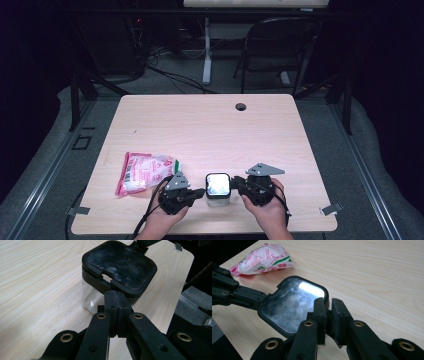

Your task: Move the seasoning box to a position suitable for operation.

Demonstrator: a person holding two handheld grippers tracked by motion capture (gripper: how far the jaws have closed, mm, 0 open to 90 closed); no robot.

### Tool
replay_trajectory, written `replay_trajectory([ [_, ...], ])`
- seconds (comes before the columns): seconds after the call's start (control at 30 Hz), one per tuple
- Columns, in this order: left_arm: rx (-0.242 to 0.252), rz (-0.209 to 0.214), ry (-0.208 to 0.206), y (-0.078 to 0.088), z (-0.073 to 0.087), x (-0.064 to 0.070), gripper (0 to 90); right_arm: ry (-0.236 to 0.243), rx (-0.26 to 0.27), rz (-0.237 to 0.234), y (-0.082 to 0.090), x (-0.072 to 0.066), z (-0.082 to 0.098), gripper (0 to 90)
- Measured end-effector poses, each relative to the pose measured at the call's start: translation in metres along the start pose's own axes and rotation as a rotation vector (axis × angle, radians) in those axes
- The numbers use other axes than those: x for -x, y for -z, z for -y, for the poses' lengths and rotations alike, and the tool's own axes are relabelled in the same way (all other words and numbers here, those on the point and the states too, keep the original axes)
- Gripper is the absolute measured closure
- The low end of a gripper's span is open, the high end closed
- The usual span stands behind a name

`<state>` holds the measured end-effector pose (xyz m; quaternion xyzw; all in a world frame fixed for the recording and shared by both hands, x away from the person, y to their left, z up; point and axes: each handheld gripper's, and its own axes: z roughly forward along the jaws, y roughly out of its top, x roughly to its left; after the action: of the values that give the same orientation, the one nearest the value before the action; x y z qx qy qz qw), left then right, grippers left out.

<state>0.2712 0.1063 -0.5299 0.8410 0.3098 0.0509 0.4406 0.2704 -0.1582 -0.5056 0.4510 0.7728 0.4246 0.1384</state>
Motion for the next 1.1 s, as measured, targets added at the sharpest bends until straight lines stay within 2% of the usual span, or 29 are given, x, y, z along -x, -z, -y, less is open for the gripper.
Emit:
replay_trajectory([
  [0.57,0.026,0.004,0.004,0.004,-0.006,0.001,90.0,-0.002,-0.001,0.005,0.000,0.000,0.000,81.9],
  [0.7,0.030,0.004,0.001,0.005,-0.008,0.002,90.0,-0.013,-0.015,-0.010,-0.001,0.000,-0.001,73.2],
  [0.83,0.032,-0.001,0.000,0.006,-0.012,0.004,90.0,-0.009,0.013,-0.007,-0.002,-0.003,0.000,64.9],
  [0.87,0.032,0.001,-0.005,0.006,-0.012,0.004,90.0,-0.014,0.005,-0.023,-0.002,-0.003,0.000,61.2],
  [1.1,0.023,-0.007,-0.003,0.006,-0.014,0.005,90.0,0.022,0.006,-0.056,-0.002,-0.001,0.000,52.8],
])
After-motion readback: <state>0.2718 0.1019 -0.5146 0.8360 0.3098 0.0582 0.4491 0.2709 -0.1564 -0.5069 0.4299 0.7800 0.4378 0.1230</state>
